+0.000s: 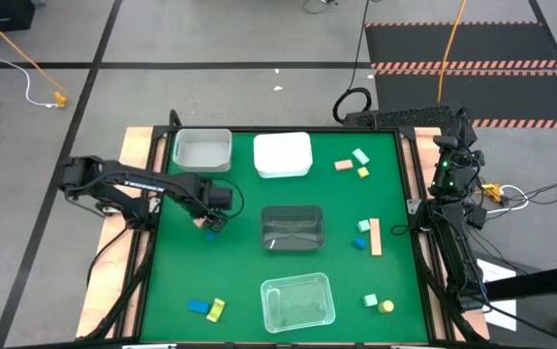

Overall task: Sort & place blocks by color
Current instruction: Put the left brown block into the gray bin

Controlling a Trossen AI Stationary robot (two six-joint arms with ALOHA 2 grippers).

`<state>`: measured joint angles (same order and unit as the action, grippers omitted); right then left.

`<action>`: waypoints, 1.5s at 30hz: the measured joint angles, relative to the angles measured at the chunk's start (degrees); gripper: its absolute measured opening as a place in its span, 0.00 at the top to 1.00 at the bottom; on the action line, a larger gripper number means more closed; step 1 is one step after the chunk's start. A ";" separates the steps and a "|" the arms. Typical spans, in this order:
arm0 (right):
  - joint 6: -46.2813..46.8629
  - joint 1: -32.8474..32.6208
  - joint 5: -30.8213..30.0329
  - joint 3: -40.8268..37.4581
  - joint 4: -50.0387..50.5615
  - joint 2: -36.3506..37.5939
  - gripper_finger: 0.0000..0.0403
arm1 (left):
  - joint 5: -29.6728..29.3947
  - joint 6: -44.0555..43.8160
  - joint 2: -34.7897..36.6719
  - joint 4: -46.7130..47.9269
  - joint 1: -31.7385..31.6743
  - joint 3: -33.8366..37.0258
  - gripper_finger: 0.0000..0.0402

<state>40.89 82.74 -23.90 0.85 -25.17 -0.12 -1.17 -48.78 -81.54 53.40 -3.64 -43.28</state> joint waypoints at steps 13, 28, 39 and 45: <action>0.01 0.00 -0.01 0.00 0.13 -0.01 0.47 | 0.00 -0.81 0.07 -4.03 1.53 3.69 0.56; -0.01 0.00 -0.02 -0.01 0.13 0.00 0.47 | -0.88 4.13 0.87 -4.21 0.11 -1.84 0.67; 0.00 0.00 -0.02 0.01 0.13 -0.02 0.47 | -10.55 24.71 1.62 -11.04 -5.16 -22.59 0.67; -0.01 0.00 -0.04 -0.01 0.15 0.00 0.47 | -7.09 33.59 4.03 -28.37 -6.64 -26.36 0.67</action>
<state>40.88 82.74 -23.94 0.84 -25.02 -0.12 -8.26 -15.19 -77.50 25.02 -10.28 -69.65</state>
